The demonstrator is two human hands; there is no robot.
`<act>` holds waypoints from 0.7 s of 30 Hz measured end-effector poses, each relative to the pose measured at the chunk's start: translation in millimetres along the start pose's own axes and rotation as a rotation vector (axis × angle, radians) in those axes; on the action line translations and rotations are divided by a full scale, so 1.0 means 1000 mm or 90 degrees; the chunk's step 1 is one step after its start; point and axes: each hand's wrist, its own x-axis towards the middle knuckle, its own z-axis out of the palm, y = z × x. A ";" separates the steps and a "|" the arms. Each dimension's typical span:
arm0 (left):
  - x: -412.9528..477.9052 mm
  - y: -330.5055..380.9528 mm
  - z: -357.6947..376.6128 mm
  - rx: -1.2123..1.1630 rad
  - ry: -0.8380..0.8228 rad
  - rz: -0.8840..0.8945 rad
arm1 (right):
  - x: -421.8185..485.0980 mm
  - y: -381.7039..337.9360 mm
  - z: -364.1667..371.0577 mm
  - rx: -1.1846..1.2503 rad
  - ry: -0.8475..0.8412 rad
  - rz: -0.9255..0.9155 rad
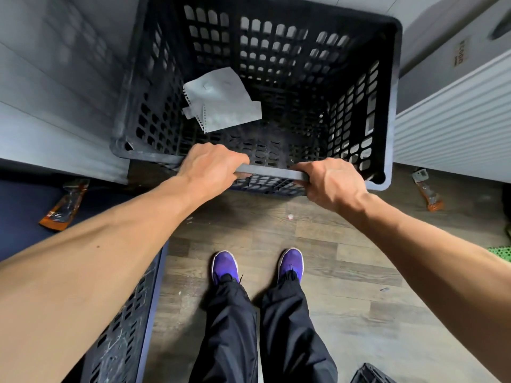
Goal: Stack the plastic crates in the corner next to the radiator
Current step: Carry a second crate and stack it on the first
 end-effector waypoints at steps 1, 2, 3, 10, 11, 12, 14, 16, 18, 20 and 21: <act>-0.001 0.001 0.001 0.012 0.011 -0.006 | -0.002 0.000 0.002 -0.001 0.017 -0.004; -0.001 0.002 0.001 0.021 0.017 -0.013 | -0.003 0.001 0.003 -0.003 0.032 -0.007; -0.002 0.003 0.002 0.029 0.020 -0.020 | -0.002 0.001 0.005 -0.003 0.043 -0.010; 0.008 0.000 -0.002 0.054 0.040 -0.038 | 0.012 0.007 0.005 0.004 0.051 -0.013; 0.007 0.001 -0.002 0.053 0.037 -0.040 | 0.013 0.009 0.006 0.005 0.045 -0.015; 0.007 0.002 -0.002 0.050 0.030 -0.042 | 0.013 0.009 0.006 0.006 0.039 -0.018; 0.005 0.002 -0.001 0.035 0.009 -0.049 | 0.012 0.010 0.006 0.013 0.028 -0.023; 0.006 0.004 -0.003 0.027 0.007 -0.057 | 0.010 0.010 0.005 0.017 0.023 -0.021; 0.006 0.008 -0.003 0.026 0.011 -0.053 | 0.008 0.012 0.005 0.017 0.031 -0.013; 0.005 0.011 -0.001 0.024 0.011 -0.033 | 0.003 0.013 0.006 0.011 0.032 -0.012; 0.003 0.012 0.002 0.020 0.012 -0.026 | 0.001 0.013 0.007 0.007 0.026 -0.014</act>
